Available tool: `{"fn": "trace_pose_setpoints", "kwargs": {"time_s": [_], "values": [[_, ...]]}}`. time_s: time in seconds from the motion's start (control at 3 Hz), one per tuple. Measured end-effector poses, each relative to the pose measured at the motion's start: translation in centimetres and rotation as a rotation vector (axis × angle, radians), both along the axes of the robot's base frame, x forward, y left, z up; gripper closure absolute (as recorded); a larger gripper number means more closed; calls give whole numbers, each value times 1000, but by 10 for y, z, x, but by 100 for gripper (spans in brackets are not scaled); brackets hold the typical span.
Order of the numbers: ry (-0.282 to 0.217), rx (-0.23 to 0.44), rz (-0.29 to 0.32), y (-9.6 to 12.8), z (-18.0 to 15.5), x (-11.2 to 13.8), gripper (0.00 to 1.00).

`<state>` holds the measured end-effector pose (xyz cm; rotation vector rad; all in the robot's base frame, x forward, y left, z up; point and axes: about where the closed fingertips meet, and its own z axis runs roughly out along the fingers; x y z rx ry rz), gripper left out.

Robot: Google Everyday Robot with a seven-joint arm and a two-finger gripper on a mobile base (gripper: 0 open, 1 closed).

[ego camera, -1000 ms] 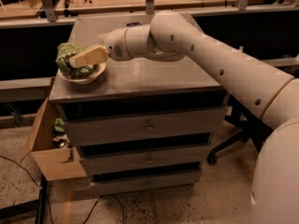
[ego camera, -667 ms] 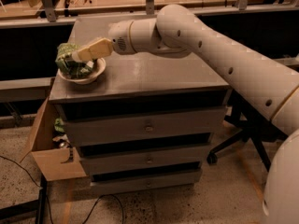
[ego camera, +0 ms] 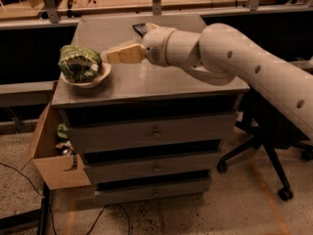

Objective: Place green jalapeno chip bag into paper bowl

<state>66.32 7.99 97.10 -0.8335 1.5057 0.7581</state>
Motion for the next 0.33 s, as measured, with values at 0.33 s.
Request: {"fn": "trace_pose_setpoints", "kwargs": {"time_s": [0.33], "values": [[-29, 6, -48, -28, 10, -4, 0]]}}
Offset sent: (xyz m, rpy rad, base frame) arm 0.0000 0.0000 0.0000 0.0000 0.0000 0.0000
